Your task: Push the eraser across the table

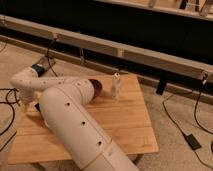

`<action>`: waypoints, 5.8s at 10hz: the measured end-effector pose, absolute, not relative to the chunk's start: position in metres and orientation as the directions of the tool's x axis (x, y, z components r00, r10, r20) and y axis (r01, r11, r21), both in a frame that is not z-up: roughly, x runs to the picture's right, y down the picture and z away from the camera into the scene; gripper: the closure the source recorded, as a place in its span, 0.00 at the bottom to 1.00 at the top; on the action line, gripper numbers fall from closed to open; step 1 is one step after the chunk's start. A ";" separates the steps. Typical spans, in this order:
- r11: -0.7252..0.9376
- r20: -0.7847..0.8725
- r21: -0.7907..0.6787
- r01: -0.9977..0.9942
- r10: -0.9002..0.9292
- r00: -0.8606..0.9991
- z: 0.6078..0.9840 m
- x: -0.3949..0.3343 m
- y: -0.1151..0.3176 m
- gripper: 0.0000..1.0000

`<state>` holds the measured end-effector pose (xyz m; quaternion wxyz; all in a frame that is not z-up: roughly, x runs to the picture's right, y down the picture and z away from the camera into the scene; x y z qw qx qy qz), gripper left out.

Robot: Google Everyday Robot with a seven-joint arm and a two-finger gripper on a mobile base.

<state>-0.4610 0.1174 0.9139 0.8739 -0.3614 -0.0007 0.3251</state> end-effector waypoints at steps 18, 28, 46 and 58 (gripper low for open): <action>0.649 -0.508 -0.402 -0.646 0.429 0.747 0.905 -0.352 0.119 0.35; 0.647 -0.570 -0.288 -0.706 0.477 0.669 0.891 -0.274 0.122 0.35; 0.670 -0.484 -0.358 -0.651 0.463 0.743 0.848 -0.314 0.150 0.35; 0.692 -0.559 -0.338 -0.638 0.397 0.728 0.867 -0.291 0.166 0.35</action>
